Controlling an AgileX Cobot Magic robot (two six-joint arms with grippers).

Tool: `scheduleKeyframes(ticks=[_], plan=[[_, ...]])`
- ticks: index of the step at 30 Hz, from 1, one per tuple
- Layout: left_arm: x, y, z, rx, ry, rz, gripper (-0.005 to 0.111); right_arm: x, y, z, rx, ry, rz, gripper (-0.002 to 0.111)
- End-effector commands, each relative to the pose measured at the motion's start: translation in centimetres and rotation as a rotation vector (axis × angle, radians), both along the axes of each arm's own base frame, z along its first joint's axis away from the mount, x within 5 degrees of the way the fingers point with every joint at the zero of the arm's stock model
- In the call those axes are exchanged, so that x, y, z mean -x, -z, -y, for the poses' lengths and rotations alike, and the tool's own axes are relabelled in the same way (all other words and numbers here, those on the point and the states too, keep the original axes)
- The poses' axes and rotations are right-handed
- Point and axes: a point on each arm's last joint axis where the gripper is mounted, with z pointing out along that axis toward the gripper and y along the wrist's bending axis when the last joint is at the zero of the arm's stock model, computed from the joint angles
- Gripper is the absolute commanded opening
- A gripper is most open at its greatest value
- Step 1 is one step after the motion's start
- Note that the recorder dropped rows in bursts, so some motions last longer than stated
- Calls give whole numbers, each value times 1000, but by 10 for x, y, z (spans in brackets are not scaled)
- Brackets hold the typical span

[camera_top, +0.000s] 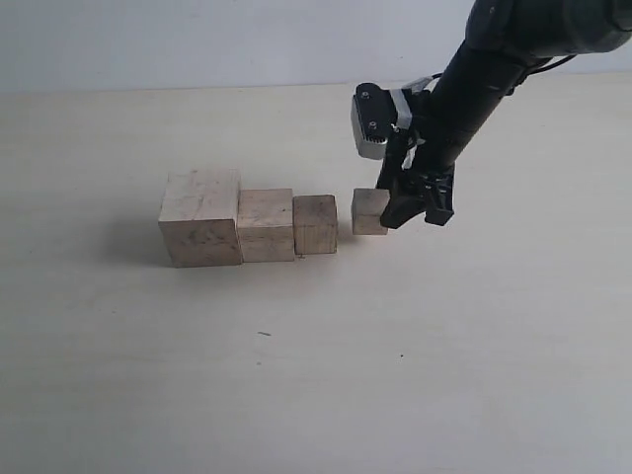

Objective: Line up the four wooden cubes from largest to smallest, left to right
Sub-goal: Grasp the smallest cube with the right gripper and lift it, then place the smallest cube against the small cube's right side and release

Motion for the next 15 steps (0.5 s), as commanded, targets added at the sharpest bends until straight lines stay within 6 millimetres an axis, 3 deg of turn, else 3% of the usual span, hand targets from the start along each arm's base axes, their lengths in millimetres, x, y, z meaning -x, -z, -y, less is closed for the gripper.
scheduleKeyframes(ticks=[1,7,15], plan=[[0,0,0,-3,5,9,0,-5,11,-5,-19,-14,-44,0],[0,0,0,-3,5,9,0,-6,26,-10,-57,25,-95,0],[0,0,0,-3,5,9,0,-5,32,-11,-67,36,-122,0]])
